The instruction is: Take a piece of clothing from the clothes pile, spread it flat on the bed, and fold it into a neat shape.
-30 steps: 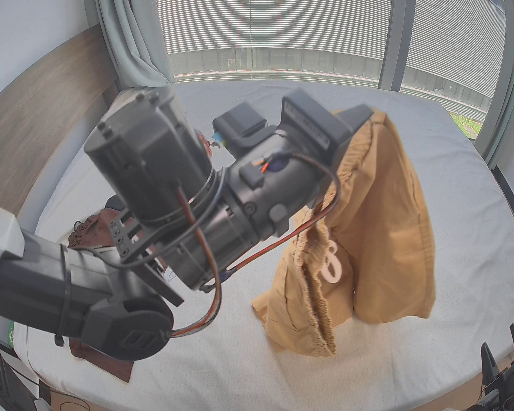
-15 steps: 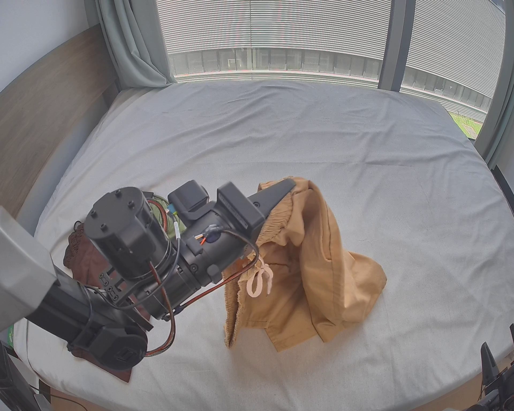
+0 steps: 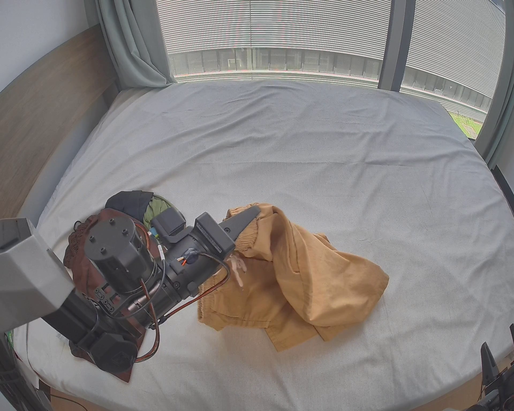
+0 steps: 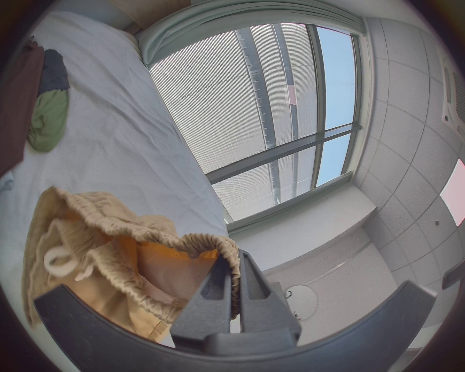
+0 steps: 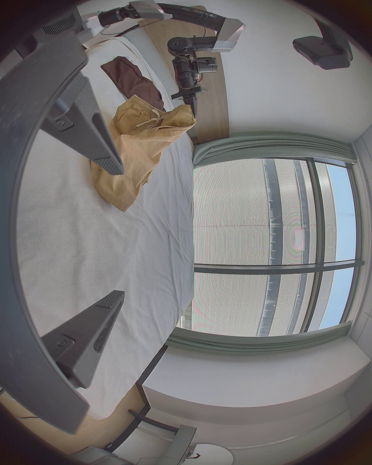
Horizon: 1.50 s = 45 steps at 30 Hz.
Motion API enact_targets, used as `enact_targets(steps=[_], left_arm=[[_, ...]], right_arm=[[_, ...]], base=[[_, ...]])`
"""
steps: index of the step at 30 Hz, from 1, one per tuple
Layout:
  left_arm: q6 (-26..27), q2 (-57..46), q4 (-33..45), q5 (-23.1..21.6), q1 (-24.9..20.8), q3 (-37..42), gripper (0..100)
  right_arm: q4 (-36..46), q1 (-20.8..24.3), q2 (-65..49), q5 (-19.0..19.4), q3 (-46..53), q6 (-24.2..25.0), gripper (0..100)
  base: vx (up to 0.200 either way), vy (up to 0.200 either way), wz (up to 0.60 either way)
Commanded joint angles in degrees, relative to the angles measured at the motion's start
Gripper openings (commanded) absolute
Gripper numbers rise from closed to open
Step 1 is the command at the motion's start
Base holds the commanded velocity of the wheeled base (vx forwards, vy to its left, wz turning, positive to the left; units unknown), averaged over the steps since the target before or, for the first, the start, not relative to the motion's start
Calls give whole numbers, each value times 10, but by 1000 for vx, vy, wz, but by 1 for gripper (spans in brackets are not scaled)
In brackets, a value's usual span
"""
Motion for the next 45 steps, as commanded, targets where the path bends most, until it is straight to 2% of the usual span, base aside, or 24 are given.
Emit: enact_targets(steps=[1, 8, 13, 20, 25, 34, 45], left_arm=[[9, 12, -1, -1, 25, 27, 0], [57, 11, -2, -12, 80, 56, 0], [96, 17, -2, -54, 124, 83, 0], [102, 24, -3, -61, 164, 80, 0], [105, 33, -3, -83, 206, 68, 0], [105, 39, -3, -99, 237, 54, 0], [107, 50, -4, -97, 248, 51, 0]], right_arm=[[0, 0, -9, 0, 9, 0, 100], [0, 0, -9, 0, 8, 0, 100], [0, 0, -9, 0, 9, 0, 100], [0, 0, -9, 0, 8, 0, 100], [0, 0, -9, 1, 9, -2, 100], [0, 0, -9, 2, 9, -3, 100], [0, 0, -9, 9, 9, -3, 100]], base=[[0, 0, 0], [0, 0, 0], [0, 0, 0], [0, 0, 0], [0, 0, 0], [0, 0, 0], [0, 0, 0]])
